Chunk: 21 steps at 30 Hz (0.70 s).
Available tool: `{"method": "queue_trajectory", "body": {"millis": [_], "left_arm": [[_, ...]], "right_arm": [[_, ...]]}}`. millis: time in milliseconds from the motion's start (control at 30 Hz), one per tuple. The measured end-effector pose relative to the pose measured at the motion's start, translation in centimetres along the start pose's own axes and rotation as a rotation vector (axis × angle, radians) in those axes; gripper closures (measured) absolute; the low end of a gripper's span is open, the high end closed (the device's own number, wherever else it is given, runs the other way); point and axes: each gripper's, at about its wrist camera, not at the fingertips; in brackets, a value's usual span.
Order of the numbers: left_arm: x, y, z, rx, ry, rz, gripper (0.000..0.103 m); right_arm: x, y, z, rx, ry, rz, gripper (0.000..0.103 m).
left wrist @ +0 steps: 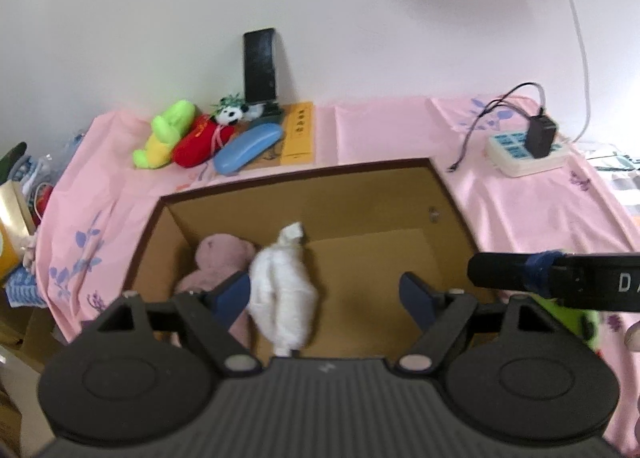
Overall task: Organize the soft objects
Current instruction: 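Move the right gripper to the green plush doll and grasp it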
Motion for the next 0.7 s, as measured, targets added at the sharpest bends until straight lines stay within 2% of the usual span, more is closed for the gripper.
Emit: {"method": "queue_trajectory", "body": {"millis": [167,367,700], "left_arm": [[2.9,1.7,0.5,0.016,0.023,0.054,0.019],[6.5,2.4,1.5,0.015,0.012,0.134,0.012],[12.2,2.1,2.8,-0.025,-0.031,0.305,0.011]], "right_arm": [[2.6,3.7,-0.2,0.021,-0.006,0.008,0.079],[7.1,7.4,-0.5,0.040,-0.062,0.085,0.079],[13.2,10.4,0.4,0.033,-0.176,0.189,0.079]]}}
Point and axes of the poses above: each gripper's, at about its wrist camera, not at the fingertips, and y roughly against the way its jaws point, x to its right, z to its underside, and after that the axes turned 14 degrees about x, right-handed
